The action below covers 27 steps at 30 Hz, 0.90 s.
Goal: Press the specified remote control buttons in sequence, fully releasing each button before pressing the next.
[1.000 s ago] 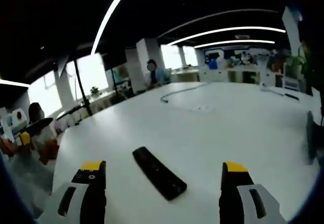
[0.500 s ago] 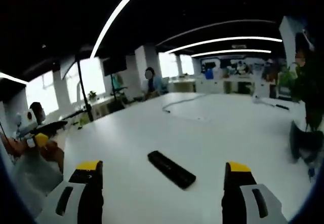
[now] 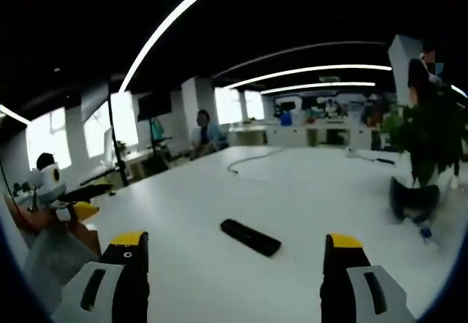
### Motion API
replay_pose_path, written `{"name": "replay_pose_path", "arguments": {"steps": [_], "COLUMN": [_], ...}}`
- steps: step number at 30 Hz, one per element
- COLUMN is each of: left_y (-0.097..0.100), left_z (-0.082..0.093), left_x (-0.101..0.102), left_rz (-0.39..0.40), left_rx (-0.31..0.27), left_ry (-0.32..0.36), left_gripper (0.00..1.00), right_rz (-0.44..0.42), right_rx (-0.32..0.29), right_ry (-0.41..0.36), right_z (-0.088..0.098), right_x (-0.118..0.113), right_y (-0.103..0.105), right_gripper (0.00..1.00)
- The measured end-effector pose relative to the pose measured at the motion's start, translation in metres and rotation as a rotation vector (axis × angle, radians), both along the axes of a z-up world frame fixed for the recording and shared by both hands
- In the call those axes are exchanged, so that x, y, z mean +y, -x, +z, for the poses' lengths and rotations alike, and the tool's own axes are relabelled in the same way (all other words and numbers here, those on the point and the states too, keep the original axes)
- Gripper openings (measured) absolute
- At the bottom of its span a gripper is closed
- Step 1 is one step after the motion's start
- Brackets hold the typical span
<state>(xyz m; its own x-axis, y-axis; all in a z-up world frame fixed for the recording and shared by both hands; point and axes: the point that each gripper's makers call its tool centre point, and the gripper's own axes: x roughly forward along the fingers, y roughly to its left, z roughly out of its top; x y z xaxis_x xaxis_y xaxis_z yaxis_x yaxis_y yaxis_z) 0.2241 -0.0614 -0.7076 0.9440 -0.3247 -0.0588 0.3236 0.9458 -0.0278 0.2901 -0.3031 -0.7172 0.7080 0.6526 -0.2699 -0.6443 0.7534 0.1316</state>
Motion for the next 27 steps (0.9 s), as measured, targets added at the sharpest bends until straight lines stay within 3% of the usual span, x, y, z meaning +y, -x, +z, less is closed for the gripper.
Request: {"name": "replay_pose_path", "arguments": {"steps": [8, 16, 18, 20, 23, 27], "left_y": [0.001, 0.002, 0.002, 0.002, 0.001, 0.001], "left_z": [0.002, 0.001, 0.0, 0.0, 0.001, 0.003], "left_x": [-0.002, -0.005, -0.005, -0.004, -0.002, -0.001], "left_rz": [-0.011, -0.022, -0.023, -0.015, -0.008, 0.007], "left_rx": [-0.012, -0.01, -0.008, -0.006, -0.015, -0.025], "left_ry": [-0.014, -0.013, -0.017, -0.03, -0.03, -0.036], "left_gripper": [0.83, 0.82, 0.82, 0.82, 0.82, 0.82], "right_rz": [-0.082, -0.112, -0.12, -0.121, -0.133, -0.112], "right_rx": [-0.037, -0.044, -0.046, -0.017, -0.048, -0.08], "right_ry": [0.054, 0.163, 0.18, 0.137, 0.128, 0.206], "right_z": [0.001, -0.018, -0.022, -0.025, -0.022, -0.027], "right_x": [-0.022, -0.039, -0.041, -0.039, -0.039, -0.039], "right_y": [0.028, 0.059, 0.063, 0.065, 0.062, 0.062], "right_gripper": [0.99, 0.99, 0.99, 0.99, 0.98, 0.91]}}
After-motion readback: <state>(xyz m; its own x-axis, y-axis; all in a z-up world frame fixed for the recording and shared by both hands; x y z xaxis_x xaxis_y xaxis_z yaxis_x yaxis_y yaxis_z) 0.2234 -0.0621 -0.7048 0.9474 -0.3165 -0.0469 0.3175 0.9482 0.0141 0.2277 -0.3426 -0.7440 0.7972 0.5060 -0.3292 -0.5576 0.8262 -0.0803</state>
